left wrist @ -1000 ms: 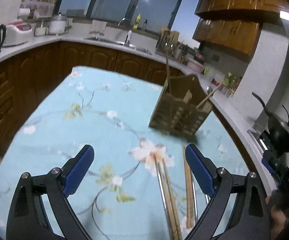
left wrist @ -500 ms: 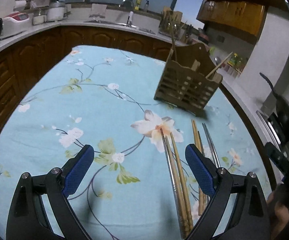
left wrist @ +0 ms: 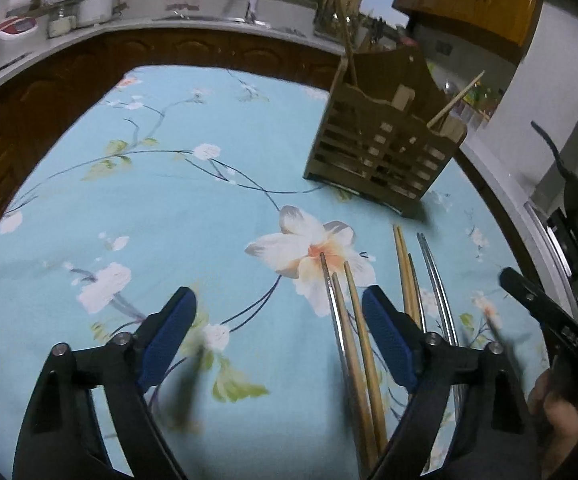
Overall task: Organize utensils
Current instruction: 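Move both tools back down to the metal chopsticks on the tablecloth, then close the left tool on a metal chopstick while the right tool grasps another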
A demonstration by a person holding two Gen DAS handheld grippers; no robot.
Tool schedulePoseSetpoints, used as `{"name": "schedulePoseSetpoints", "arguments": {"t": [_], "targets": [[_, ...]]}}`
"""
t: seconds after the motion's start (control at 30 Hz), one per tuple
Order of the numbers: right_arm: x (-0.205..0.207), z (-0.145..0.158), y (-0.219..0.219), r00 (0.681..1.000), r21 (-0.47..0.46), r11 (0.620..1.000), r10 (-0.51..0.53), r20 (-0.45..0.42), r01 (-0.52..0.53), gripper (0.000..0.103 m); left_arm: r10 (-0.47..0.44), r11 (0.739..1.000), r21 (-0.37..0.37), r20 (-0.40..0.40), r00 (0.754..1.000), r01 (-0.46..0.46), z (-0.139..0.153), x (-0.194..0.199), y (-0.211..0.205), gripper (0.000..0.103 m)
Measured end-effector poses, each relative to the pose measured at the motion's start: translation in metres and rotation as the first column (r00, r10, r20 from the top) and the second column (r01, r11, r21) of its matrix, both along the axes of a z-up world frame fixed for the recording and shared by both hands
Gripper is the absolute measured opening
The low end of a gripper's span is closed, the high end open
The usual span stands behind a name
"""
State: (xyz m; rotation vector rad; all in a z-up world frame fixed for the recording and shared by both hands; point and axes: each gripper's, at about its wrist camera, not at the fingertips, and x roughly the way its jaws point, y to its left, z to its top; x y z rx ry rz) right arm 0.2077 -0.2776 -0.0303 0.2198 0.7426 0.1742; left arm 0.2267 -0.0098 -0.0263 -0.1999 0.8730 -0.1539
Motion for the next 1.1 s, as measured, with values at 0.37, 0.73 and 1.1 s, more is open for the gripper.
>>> {"name": "schedulePoseSetpoints", "arguments": {"t": [0.37, 0.73, 1.1], "targets": [[0.045, -0.032, 0.009, 0.991, -0.015, 0.999, 0.030, -0.130, -0.032, 0.029, -0.067, 0.997, 0.033, -0.113, 0.991, 0.071, -0.030, 0.054, -0.029, 0.054], [0.056, -0.044, 0.025, 0.985, -0.132, 0.989, 0.047, -0.168, -0.069, 0.018, -0.132, 0.974, 0.174, -0.088, 0.987, 0.145, -0.035, 0.055, -0.034, 0.021], [0.072, -0.043, 0.015, 0.983, -0.104, 0.993, 0.037, -0.179, -0.056, 0.015, -0.157, 0.987, 0.010, -0.127, 0.979, 0.160, -0.031, 0.057, -0.021, 0.021]]}}
